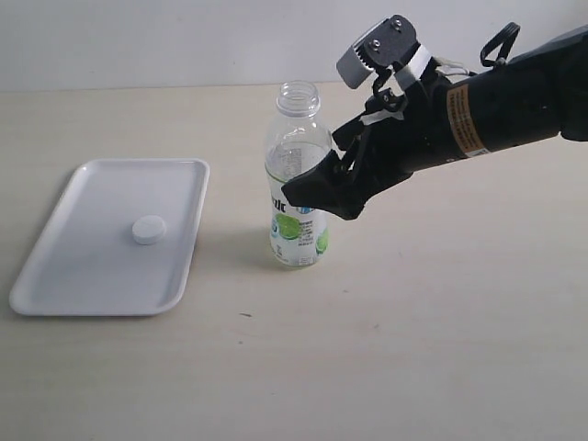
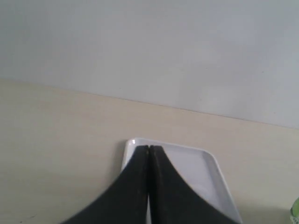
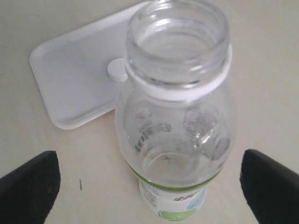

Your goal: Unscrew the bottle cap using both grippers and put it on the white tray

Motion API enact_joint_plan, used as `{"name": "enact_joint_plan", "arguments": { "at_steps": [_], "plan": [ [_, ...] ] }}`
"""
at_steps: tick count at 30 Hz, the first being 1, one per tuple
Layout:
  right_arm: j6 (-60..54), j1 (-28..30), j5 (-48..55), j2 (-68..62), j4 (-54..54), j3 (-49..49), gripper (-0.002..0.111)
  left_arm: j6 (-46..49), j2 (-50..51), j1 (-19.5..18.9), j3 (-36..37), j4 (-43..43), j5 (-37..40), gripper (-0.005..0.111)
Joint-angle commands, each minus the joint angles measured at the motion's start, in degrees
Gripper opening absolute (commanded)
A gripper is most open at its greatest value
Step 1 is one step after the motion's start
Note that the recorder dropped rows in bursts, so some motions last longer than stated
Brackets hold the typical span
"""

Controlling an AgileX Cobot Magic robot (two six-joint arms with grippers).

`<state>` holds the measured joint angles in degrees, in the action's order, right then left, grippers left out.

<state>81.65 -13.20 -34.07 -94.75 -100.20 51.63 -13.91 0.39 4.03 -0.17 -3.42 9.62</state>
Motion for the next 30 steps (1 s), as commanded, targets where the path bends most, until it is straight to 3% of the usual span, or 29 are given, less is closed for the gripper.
{"name": "enact_joint_plan", "arguments": {
  "at_steps": [1, 5, 30],
  "plan": [
    [0.0, 0.3, -0.2, 0.5, 0.3, -0.1, 0.099, 0.4, -0.4, -1.0, 0.2, -4.5, 4.3, 0.0],
    [0.0, 0.3, -0.2, 0.5, 0.3, -0.1, 0.099, 0.4, -0.4, -1.0, 0.2, -8.2, 9.6, 0.0],
    [0.0, 0.3, -0.2, 0.5, 0.3, -0.1, 0.099, 0.4, -0.4, -1.0, 0.2, -8.2, 9.7, 0.0]
  ]
}}
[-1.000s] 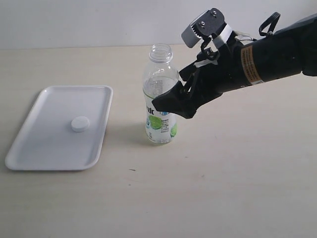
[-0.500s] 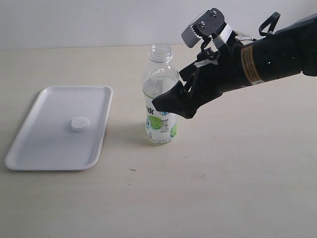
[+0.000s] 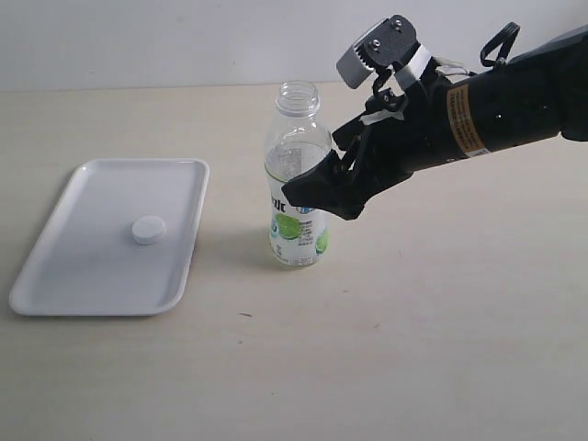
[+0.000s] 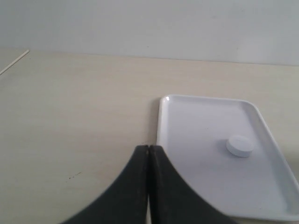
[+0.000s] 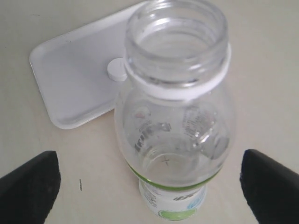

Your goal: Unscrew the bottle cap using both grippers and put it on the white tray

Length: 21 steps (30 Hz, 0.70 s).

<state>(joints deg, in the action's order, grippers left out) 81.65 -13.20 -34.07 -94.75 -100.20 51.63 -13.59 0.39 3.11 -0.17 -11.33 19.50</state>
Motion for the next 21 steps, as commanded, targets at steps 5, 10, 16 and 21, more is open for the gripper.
{"name": "enact_joint_plan", "arguments": {
  "at_steps": [5, 10, 16, 21],
  "plan": [
    [-1.2, 0.3, 1.3, 0.6, 0.3, -0.1, 0.099, 0.1, -0.4, -0.1, 0.2, -0.2, -0.2, 0.0],
    [6.3, 0.3, 15.8, 0.8, 0.3, -0.1, 0.099, 0.1, -0.4, -0.1, 0.2, -0.2, -0.2, 0.0],
    [9.8, 0.3, 21.1, 1.6, 0.3, -0.4, 0.099, 0.1, -0.4, -0.1, 0.2, -0.2, -0.2, 0.0],
    [9.8, 0.3, 18.8, 4.3, 0.3, -0.4, 0.099, 0.1, -0.4, -0.1, 0.2, -0.2, -0.2, 0.0]
  ]
}}
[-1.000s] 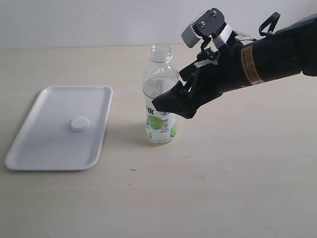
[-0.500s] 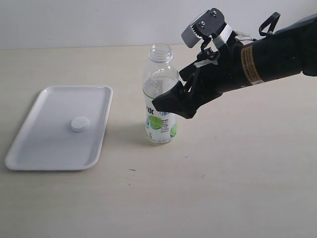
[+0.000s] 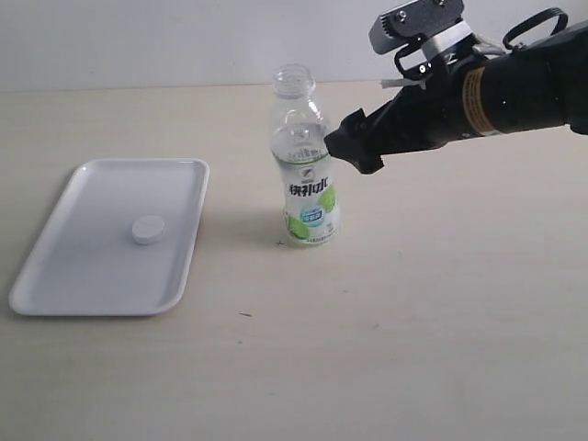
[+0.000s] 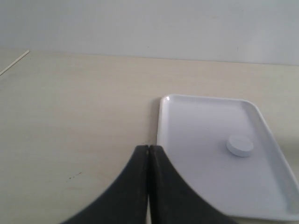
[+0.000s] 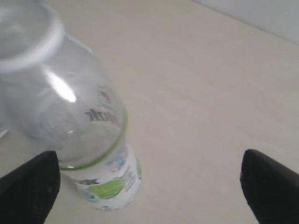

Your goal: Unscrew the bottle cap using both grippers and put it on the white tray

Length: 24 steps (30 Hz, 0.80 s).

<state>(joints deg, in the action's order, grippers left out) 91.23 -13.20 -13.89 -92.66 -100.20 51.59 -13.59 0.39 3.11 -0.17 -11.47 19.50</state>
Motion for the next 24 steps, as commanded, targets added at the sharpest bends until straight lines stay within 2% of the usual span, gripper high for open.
{"name": "enact_joint_plan", "arguments": {
  "at_steps": [1, 8, 11, 17, 21, 24],
  "plan": [
    [0.2, 0.3, -2.0, 2.6, 0.3, -0.3, 0.099, 0.1, -0.4, -0.1, 0.2, -0.1, -0.2, 0.0],
    [0.8, 0.3, -2.3, 6.1, 0.3, -0.7, 0.099, 0.1, -0.4, -0.1, 0.2, -0.1, -0.2, 0.0],
    [2.7, 0.3, -1.0, 11.3, 0.3, -2.9, 0.099, 0.1, -0.4, -0.1, 0.2, -0.1, -0.2, 0.0],
    [6.1, 0.3, 7.4, 27.7, 0.3, -12.0, 0.099, 0.1, -0.4, -0.1, 0.2, -0.1, -0.2, 0.0],
    [6.9, 0.3, 13.9, 43.0, 0.3, -20.5, 0.099, 0.1, -0.4, -0.1, 0.2, -0.1, -0.2, 0.0],
    [6.8, 1.6, 14.4, 54.8, 0.3, -26.7, 0.099, 0.1, -0.4, -0.1, 0.2, -0.1, -0.2, 0.0]
  ]
}}
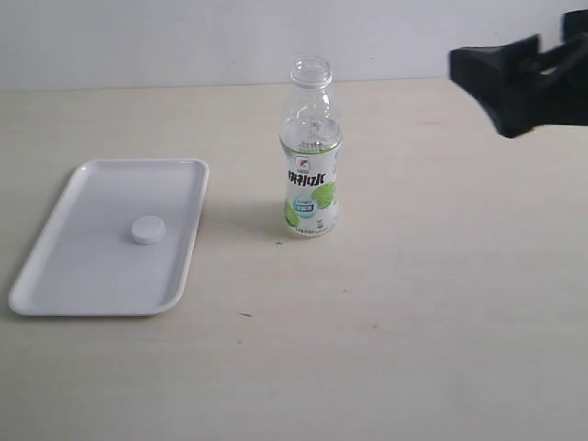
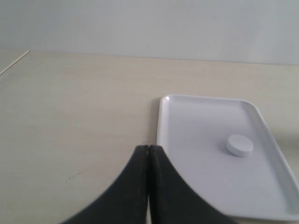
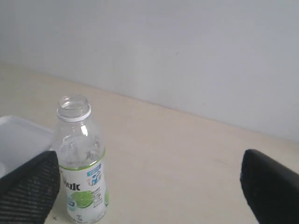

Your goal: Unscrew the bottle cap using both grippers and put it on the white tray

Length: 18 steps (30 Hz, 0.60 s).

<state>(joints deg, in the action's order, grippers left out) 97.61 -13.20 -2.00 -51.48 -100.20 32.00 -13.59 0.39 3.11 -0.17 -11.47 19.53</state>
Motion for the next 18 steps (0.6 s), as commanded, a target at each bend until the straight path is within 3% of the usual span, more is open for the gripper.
{"name": "enact_joint_plan", "arguments": {
  "at_steps": [1, 9, 18],
  "plan": [
    [0.4, 2.8, 2.5, 17.9, 0.3, -9.2, 0.099, 0.1, -0.4, -0.1, 0.2, -0.1, -0.2, 0.0],
    [0.0, 13.1, 2.8, 41.8, 0.3, -22.4, 0.099, 0.1, -0.4, -0.1, 0.2, -0.1, -0.2, 0.0],
    [2.1, 14.5, 2.5, 47.7, 0.3, -26.0, 0.099, 0.1, -0.4, -0.1, 0.2, -0.1, -0.2, 0.0]
  ]
}}
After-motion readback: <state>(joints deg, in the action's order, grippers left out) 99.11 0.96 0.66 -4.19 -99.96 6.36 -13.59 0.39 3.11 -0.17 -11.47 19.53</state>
